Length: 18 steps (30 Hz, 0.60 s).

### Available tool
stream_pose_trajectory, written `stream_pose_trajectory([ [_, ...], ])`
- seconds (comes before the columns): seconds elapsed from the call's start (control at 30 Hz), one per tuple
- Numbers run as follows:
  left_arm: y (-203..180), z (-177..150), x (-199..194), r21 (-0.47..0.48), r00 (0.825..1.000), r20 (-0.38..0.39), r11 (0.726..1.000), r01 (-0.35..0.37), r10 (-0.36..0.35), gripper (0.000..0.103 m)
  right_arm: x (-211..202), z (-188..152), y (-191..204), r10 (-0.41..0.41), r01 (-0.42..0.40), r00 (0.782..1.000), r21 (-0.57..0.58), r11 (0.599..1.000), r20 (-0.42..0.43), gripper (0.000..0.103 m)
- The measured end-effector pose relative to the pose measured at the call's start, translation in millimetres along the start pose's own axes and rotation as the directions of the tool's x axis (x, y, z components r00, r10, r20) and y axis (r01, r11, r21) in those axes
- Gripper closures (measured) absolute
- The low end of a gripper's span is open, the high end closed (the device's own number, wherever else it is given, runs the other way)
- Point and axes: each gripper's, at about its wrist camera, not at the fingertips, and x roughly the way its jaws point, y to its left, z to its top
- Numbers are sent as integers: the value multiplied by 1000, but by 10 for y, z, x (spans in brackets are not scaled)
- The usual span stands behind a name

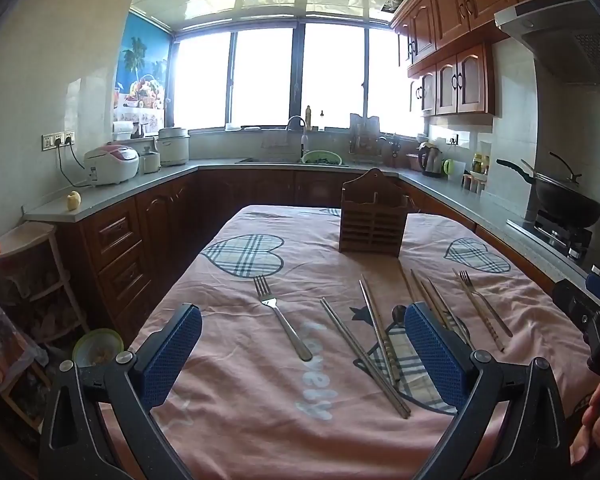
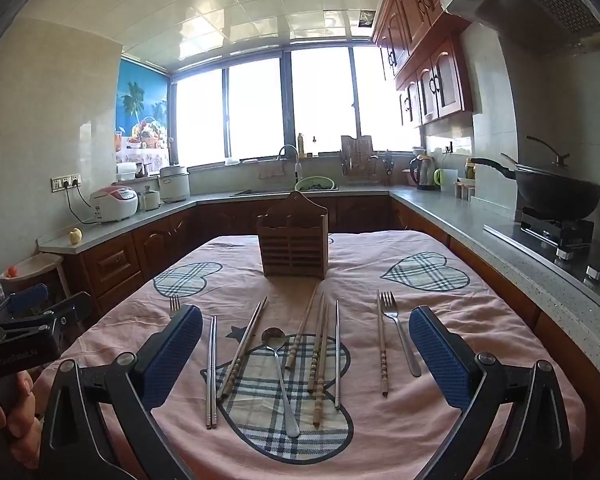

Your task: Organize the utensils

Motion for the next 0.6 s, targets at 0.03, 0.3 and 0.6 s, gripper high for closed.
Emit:
stream_pose_trajectory([
  [0.03,4,3,5,-1,1000,-2,1000,-1,1,1,-53,14,-7,-1,1,1000,1,1000,2,0],
  [0.3,9,0,20,-6,1000,-1,1000,-5,5,1,-50,48,13,-2,2,1000,6,1000,-9,0],
  [0.6,5,48,53,-9,1000,-11,1000,-6,6,1,-13,48,10,10,-9,1000,10,1000,-20,0],
])
